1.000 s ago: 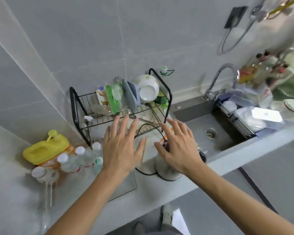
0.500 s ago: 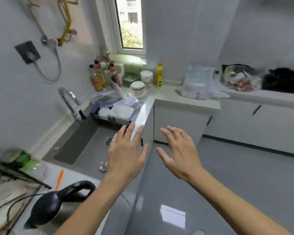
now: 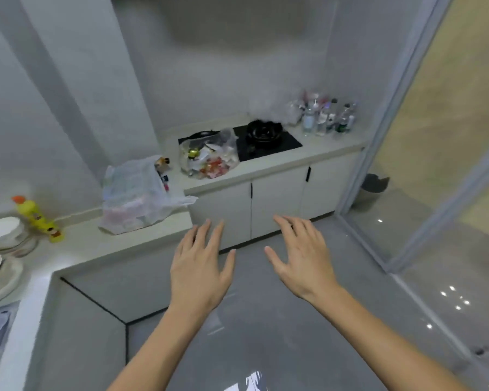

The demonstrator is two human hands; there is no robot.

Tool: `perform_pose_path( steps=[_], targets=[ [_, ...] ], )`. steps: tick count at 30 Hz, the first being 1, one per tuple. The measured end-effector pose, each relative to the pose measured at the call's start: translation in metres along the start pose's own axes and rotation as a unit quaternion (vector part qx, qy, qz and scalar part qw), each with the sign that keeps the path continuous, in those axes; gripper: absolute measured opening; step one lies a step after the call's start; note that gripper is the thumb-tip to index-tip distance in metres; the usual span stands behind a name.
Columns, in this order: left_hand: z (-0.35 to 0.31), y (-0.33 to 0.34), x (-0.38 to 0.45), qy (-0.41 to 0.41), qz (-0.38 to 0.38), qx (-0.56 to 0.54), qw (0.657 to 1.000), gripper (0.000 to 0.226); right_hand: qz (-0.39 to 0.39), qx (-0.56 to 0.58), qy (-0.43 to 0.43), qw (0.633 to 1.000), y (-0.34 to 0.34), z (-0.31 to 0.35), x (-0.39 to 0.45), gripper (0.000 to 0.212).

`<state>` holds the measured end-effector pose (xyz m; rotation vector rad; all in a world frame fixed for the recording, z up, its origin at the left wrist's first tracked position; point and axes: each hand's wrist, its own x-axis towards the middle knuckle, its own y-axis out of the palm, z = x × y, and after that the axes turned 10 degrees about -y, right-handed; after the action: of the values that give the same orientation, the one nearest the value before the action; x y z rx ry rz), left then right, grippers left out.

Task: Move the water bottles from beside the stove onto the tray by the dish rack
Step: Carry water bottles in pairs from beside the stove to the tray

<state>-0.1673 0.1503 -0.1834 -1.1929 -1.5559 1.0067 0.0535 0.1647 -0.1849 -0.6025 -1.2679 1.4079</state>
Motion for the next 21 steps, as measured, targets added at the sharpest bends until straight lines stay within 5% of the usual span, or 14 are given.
perform_pose_path(
  steps=[21],
  targets=[
    [-0.220, 0.163, 0.447, 0.195, 0.060, -0.054, 0.978, 0.068, -0.040, -0.034, 0.186, 0.981, 0.023, -0.281, 0.294, 0.071]
  ],
)
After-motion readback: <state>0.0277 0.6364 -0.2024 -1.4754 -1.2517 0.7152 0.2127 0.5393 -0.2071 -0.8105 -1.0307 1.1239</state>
